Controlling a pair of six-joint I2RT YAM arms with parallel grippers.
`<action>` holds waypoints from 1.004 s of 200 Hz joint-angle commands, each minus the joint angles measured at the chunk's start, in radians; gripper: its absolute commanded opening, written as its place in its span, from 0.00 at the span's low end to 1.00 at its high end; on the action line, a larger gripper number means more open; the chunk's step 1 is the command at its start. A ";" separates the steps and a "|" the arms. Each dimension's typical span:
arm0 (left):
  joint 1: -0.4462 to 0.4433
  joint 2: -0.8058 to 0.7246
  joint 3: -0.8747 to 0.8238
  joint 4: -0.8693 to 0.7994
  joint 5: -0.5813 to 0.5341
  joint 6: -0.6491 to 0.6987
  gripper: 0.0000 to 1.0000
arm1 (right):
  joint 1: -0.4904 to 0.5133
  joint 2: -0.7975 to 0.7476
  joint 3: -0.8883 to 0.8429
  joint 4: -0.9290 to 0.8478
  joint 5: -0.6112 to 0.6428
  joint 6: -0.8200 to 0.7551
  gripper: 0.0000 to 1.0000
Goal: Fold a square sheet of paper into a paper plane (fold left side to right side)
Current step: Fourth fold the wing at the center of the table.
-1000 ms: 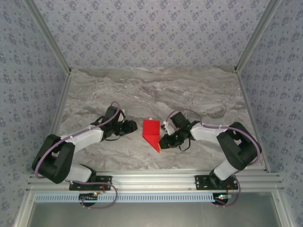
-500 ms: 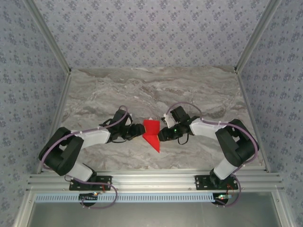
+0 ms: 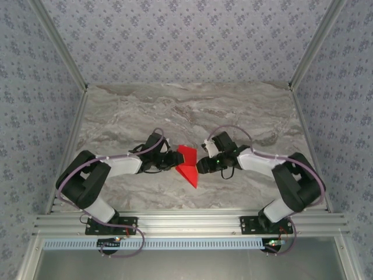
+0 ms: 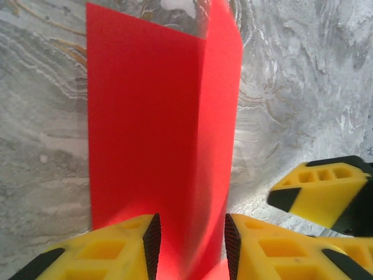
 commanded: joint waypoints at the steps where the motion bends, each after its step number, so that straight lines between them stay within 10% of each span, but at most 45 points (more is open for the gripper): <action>1: -0.011 -0.022 0.036 0.020 0.020 -0.011 0.36 | 0.015 -0.148 -0.044 -0.030 0.103 -0.029 0.49; 94: -0.024 -0.026 0.078 -0.001 0.005 -0.122 0.37 | 0.397 -0.138 -0.091 0.117 0.443 0.027 0.54; 201: -0.023 -0.024 0.097 -0.011 0.009 -0.179 0.37 | 0.437 0.024 -0.027 0.142 0.582 0.039 0.50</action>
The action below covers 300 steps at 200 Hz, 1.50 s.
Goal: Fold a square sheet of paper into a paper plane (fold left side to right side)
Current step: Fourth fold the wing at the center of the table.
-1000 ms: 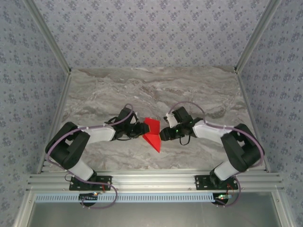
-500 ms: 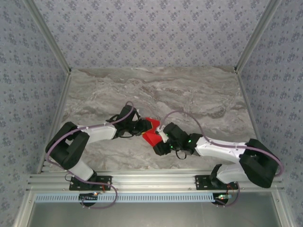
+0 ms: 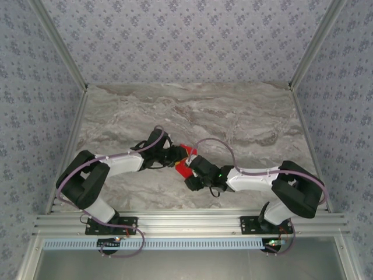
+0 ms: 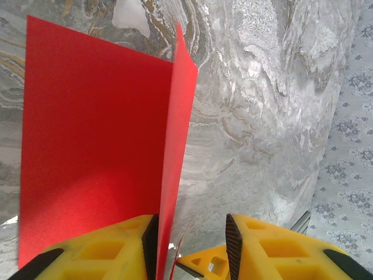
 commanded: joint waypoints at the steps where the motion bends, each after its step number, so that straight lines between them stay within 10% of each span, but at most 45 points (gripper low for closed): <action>1: -0.004 -0.023 0.032 -0.007 0.008 -0.019 0.37 | 0.008 0.028 0.038 0.004 0.049 0.012 0.50; 128: 0.006 -0.077 0.048 -0.083 -0.008 0.023 0.46 | 0.009 0.047 0.046 -0.040 0.016 0.033 0.14; 186: 0.042 -0.216 0.004 -0.182 -0.058 0.079 0.58 | -0.069 0.012 -0.020 0.059 -0.188 0.084 0.06; 300: -0.007 -0.072 -0.020 -0.101 -0.042 0.054 0.36 | -0.202 -0.018 -0.111 0.247 -0.469 0.169 0.05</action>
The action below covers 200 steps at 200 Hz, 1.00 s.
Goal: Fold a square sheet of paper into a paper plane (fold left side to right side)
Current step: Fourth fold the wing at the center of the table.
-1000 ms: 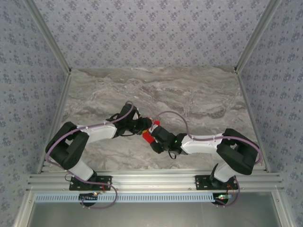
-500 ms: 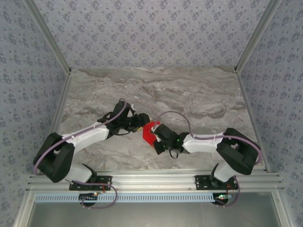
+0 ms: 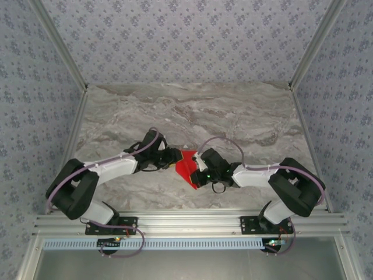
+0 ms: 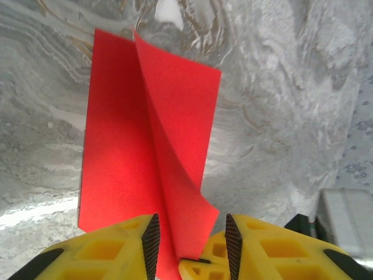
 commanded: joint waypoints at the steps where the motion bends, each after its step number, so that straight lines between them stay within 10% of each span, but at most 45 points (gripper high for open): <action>1: -0.016 0.031 0.019 0.027 -0.001 -0.006 0.36 | -0.021 -0.025 -0.015 0.048 -0.079 0.029 0.05; 200: -0.062 0.227 0.082 0.094 0.006 -0.041 0.36 | -0.098 0.048 -0.064 0.130 -0.204 0.078 0.10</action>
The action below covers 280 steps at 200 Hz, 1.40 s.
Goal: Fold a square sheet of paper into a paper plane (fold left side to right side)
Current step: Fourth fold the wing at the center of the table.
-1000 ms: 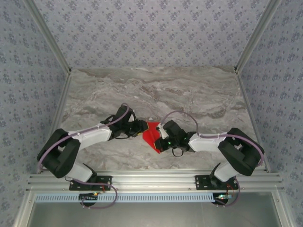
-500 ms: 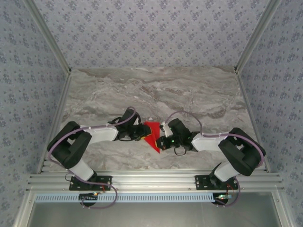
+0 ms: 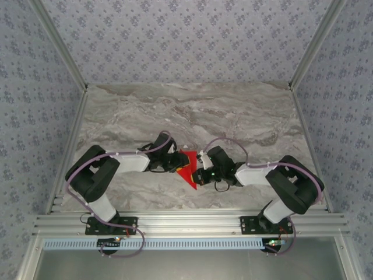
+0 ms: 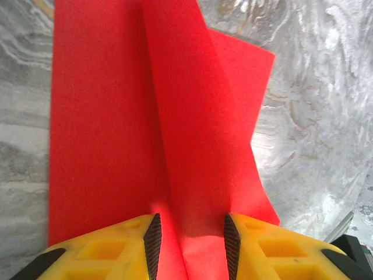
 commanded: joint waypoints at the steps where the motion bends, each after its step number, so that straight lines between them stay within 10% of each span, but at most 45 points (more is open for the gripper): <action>1: -0.007 0.019 0.030 0.006 0.002 -0.010 0.36 | -0.008 0.016 -0.010 0.022 -0.035 0.019 0.10; 115: -0.006 0.034 0.028 -0.021 -0.019 -0.002 0.36 | -0.127 -0.071 0.008 0.005 -0.151 0.066 0.32; 280: -0.007 0.018 0.014 -0.015 -0.019 -0.005 0.37 | -0.176 0.115 0.103 0.109 -0.194 0.246 0.33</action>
